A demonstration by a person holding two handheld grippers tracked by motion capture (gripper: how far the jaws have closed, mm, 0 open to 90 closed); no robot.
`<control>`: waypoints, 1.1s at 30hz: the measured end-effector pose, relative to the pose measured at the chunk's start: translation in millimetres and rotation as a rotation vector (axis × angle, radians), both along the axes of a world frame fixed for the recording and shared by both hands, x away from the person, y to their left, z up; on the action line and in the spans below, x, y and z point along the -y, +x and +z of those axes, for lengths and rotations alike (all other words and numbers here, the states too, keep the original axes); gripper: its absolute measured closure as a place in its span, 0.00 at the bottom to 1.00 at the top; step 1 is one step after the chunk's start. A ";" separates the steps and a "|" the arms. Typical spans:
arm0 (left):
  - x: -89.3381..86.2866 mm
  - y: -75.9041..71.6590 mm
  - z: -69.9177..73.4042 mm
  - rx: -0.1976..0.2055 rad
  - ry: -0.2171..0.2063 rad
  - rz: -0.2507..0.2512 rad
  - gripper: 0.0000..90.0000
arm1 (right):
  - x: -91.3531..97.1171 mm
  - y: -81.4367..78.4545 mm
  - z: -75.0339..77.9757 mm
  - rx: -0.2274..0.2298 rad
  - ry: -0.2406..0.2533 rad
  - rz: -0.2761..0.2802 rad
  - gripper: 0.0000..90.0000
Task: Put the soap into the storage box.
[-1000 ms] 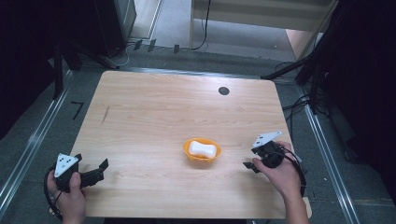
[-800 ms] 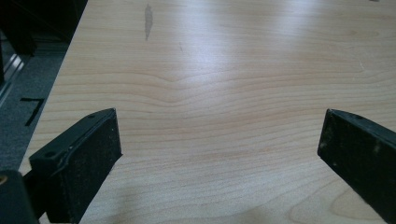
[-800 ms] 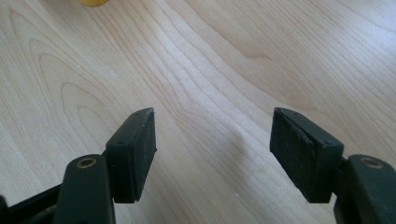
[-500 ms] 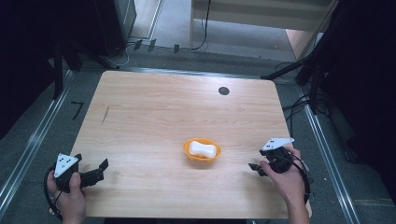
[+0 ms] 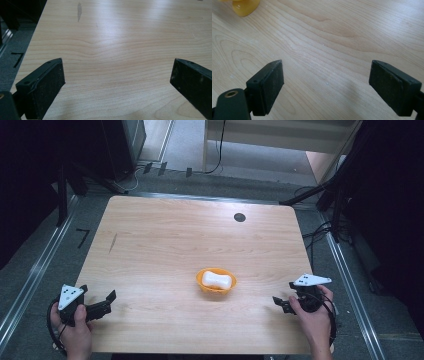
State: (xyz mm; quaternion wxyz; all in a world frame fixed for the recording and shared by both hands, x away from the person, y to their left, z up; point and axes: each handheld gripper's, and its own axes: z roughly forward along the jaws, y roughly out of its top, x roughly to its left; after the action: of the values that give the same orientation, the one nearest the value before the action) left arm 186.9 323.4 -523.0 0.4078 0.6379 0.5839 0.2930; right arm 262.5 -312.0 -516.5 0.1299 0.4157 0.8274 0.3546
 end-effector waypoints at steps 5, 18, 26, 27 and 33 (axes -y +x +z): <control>-0.1 0.0 0.0 0.000 0.000 0.000 0.00 | 5.6 -4.5 -3.8 0.013 0.023 -0.027 0.14; -0.1 -0.1 0.0 0.001 0.000 -0.001 0.00 | 12.7 -13.0 -11.0 0.042 0.066 -0.070 0.10; 0.0 -0.1 0.0 0.001 0.001 -0.001 0.00 | 18.0 -17.4 -16.1 0.060 0.097 -0.096 0.07; 0.0 -0.1 0.1 0.001 0.001 -0.001 0.00 | 18.9 -18.5 -17.2 0.064 0.102 -0.104 0.07; 0.1 -0.1 0.0 0.000 0.002 0.001 0.00 | 22.1 -20.5 -19.7 0.074 0.130 -0.114 0.06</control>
State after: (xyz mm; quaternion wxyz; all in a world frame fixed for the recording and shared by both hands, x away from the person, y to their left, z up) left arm 186.8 323.3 -522.9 0.4071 0.6380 0.5838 0.2938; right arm 242.0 -334.2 -536.3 0.1533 0.4563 0.7723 0.4145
